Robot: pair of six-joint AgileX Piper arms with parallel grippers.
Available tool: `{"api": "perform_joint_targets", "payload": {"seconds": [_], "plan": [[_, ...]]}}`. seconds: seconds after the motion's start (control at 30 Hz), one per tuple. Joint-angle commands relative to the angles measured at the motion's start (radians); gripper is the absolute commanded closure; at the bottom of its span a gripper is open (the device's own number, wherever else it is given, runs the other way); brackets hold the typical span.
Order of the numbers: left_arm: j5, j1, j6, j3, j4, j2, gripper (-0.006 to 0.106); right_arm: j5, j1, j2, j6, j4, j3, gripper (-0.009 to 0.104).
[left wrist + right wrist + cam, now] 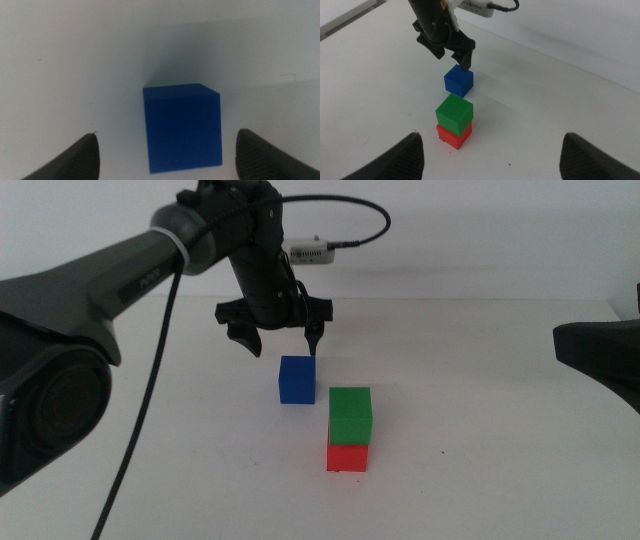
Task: Stack red cubes first, then green, then blue cubes in a specific spot.
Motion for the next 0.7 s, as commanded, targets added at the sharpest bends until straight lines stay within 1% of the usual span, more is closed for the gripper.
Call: {"api": "perform_joint_targets", "payload": {"seconds": [0.0, 0.4, 0.6, 0.67], "plan": [[-0.024, 0.0, 0.004, -0.011, -0.019, 0.016, 0.01, -0.009, -0.004, -0.002, -0.009, -0.007, 0.002, 0.009], [-0.097, 0.0, 0.004, -0.011, -0.079, 0.079, 0.01, -0.009, -0.004, -0.002, -0.009, -0.007, 0.002, 0.009], [-0.097, 0.0, 0.019, -0.011, -0.079, 0.104, 0.01, -0.009, -0.004, -0.002, -0.009, -0.007, 0.002, 0.009], [-0.097, 0.0, 0.019, -0.011, -0.071, 0.109, 0.012, -0.009, -0.004, -0.002, -0.009, -0.007, 0.002, 0.009]]}}
